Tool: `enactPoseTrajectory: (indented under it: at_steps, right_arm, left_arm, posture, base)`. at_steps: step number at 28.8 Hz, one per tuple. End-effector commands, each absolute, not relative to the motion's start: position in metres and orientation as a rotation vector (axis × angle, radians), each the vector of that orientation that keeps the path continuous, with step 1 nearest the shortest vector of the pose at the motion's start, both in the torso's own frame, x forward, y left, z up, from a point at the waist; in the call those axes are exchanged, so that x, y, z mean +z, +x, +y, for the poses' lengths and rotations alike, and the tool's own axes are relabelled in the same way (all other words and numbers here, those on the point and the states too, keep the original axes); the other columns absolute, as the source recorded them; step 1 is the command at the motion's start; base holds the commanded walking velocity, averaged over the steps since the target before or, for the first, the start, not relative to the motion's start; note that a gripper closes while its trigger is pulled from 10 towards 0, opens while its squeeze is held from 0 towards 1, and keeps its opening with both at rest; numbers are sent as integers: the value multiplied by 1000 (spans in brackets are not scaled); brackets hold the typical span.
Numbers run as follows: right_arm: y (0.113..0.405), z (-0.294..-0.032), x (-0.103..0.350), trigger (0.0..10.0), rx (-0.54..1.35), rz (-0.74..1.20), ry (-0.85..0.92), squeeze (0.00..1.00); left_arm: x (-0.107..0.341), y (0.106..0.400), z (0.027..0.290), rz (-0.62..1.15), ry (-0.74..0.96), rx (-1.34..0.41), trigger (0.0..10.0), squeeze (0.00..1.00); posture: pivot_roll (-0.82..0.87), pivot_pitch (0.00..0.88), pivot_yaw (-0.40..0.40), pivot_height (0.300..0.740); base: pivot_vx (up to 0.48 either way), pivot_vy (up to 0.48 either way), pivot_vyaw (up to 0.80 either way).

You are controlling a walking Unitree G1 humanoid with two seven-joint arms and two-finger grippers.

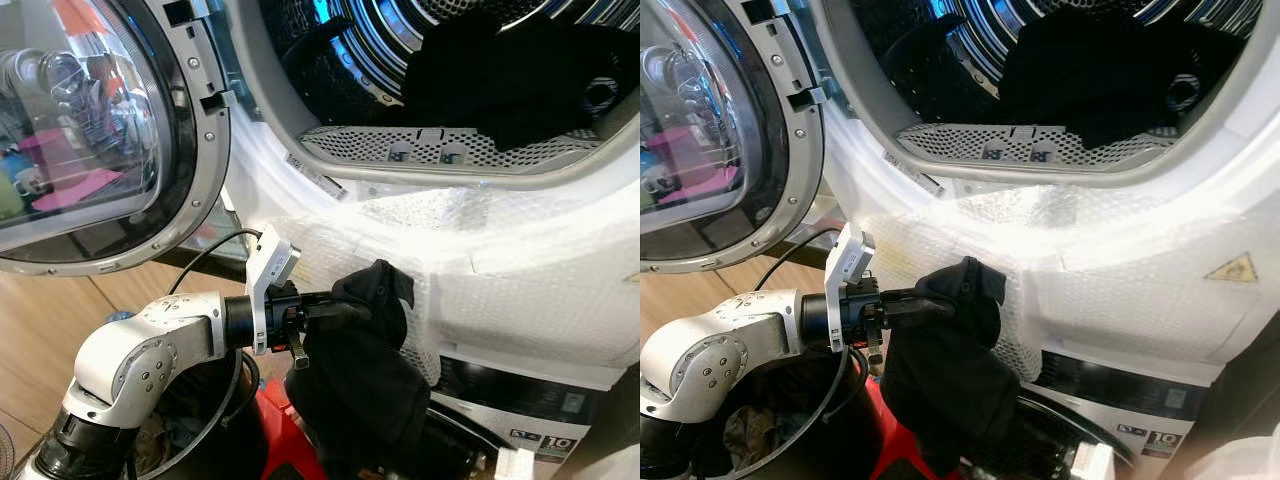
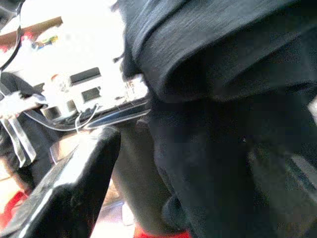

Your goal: Clothes washing

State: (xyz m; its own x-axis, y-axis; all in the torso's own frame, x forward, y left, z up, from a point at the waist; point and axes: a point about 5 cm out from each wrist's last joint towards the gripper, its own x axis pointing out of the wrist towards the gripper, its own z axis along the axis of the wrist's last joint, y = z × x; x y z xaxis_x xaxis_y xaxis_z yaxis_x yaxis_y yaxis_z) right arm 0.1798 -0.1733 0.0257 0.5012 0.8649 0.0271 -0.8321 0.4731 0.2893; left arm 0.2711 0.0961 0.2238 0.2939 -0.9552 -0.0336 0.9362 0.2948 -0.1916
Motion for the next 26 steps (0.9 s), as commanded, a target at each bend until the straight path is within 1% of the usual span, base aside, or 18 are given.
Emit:
enactPoseTrajectory:
  at_steps: [1,2,3,4,5,8,10,12,13,14,15,16,18,20,22,24,26]
  right_arm:
    - [179,-163,22,10000,1076,171,235,1000]
    - [177,-159,12,10000,1096,257,146,1000]
    - [177,-159,12,10000,1096,257,146,1000]
    - [181,-155,8,10000,1055,253,127,647]
    - [187,-153,8,10000,1000,236,129,0]
    - [197,-151,9,10000,919,201,107,0]
    - [204,-150,12,10000,851,165,136,0]
    - [204,-148,15,10000,857,143,142,0]
    - [208,-150,16,10000,808,127,139,0]
    - [208,-150,16,10000,808,127,139,0]
    - [213,-150,19,10000,745,90,152,0]
    - [213,-150,20,10000,744,84,158,0]
    - [208,-144,23,10000,792,64,198,0]
    - [199,-136,27,10000,906,63,237,0]
    - [197,-135,27,10000,930,68,248,0]
    - [191,-129,29,10000,1018,72,242,0]
    - [191,-126,32,10000,1055,71,237,0]
  left_arm:
    - [229,273,96,147,-127,-1259,0,0]
    - [229,273,96,146,-128,-1264,0,0]
    - [229,273,96,146,-128,-1264,0,0]
    - [229,273,95,147,-130,-1268,0,0]
    - [229,273,94,149,-131,-1268,0,0]
    - [229,273,94,151,-130,-1271,0,0]
    - [229,273,94,154,-132,-1271,0,0]
    - [229,273,94,156,-133,-1273,0,0]
    - [229,272,93,158,-133,-1274,0,0]
    - [229,272,93,158,-133,-1274,0,0]
    - [228,272,92,160,-137,-1277,0,0]
    - [228,271,92,160,-136,-1277,0,0]
    - [228,270,90,162,-134,-1284,0,0]
    - [227,271,90,166,-133,-1285,0,0]
    - [226,271,90,167,-132,-1285,0,0]
    - [226,272,88,167,-130,-1284,0,0]
    - [229,275,84,155,-130,-1282,0,0]
  posture:
    - [-31,0,253,740]
    - [-35,0,255,740]
    - [-35,0,255,740]
    - [-37,0,258,740]
    - [-36,0,262,740]
    - [-32,0,264,740]
    - [-32,0,264,740]
    - [-30,0,267,740]
    - [-32,0,268,740]
    - [-32,0,268,740]
    - [-32,0,268,740]
    - [-32,0,268,740]
    - [-32,0,268,740]
    - [-37,0,269,740]
    - [-37,0,269,740]
    - [-39,0,271,740]
    - [-39,0,271,740]
  base:
    - [0,0,0]
    - [0,0,0]
    - [0,0,0]
    - [0,0,0]
    - [0,0,0]
    - [0,0,0]
    - [0,0,0]
    - [0,0,0]
    - [0,0,0]
    - [0,0,0]
    - [0,0,0]
    - [0,0,0]
    - [0,0,0]
    - [0,0,0]
    - [0,0,0]
    - [0,0,0]
    - [0,0,0]
